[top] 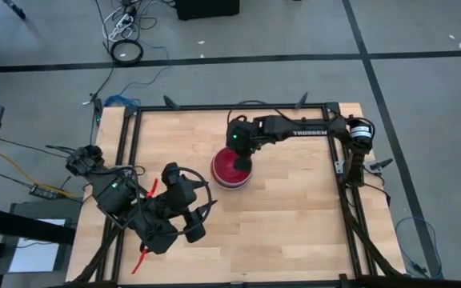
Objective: Nest bowls inside each other
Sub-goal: Stack the red bowl on top of the purple bowl, then return to Home Position
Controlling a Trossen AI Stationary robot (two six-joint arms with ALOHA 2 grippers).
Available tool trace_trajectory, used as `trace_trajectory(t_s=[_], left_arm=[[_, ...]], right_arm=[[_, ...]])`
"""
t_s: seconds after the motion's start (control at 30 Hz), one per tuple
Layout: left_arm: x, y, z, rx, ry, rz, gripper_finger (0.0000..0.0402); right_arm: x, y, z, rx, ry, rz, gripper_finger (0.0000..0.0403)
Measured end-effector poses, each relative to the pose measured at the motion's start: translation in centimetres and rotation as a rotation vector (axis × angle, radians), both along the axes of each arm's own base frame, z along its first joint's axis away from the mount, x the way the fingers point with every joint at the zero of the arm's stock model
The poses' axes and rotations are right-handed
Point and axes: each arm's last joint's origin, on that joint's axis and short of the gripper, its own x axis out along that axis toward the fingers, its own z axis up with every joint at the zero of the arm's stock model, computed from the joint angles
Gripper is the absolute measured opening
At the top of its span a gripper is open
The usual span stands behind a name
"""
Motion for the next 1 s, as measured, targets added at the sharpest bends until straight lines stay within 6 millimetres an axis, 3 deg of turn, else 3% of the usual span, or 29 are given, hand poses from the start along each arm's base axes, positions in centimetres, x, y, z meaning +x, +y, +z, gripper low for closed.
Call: trace_trajectory(t_s=[0.23, 0.57, 0.73, 0.83, 1.0], left_arm=[[0.0, 0.0, 0.0, 0.000, 0.001, 0.000, 0.0247], [0.1, -0.1, -0.3, 0.004, 0.008, 0.001, 0.0247], [0.2, -0.3, -1.0, 0.003, 0.023, 0.005, 0.0247], [0.3, -0.4, -1.4, -0.002, 0.027, 0.013, 0.0247], [-0.2, -0.6, -3.0, 0.052, 0.073, 0.058, 0.0247]], right_arm=[[0.3, 0.2, 0.4, -0.020, -0.045, 0.052, 0.0016], [0.5, 0.6, 1.1, -0.039, -0.090, 0.044, 0.0164], [0.3, 0.9, 1.4, -0.042, -0.096, 0.033, 0.0203], [-0.8, 1.1, 3.3, -0.125, -0.121, 0.000, 0.0202], [-5.3, 1.8, 8.2, -0.210, -0.206, -0.089, 0.0173]])
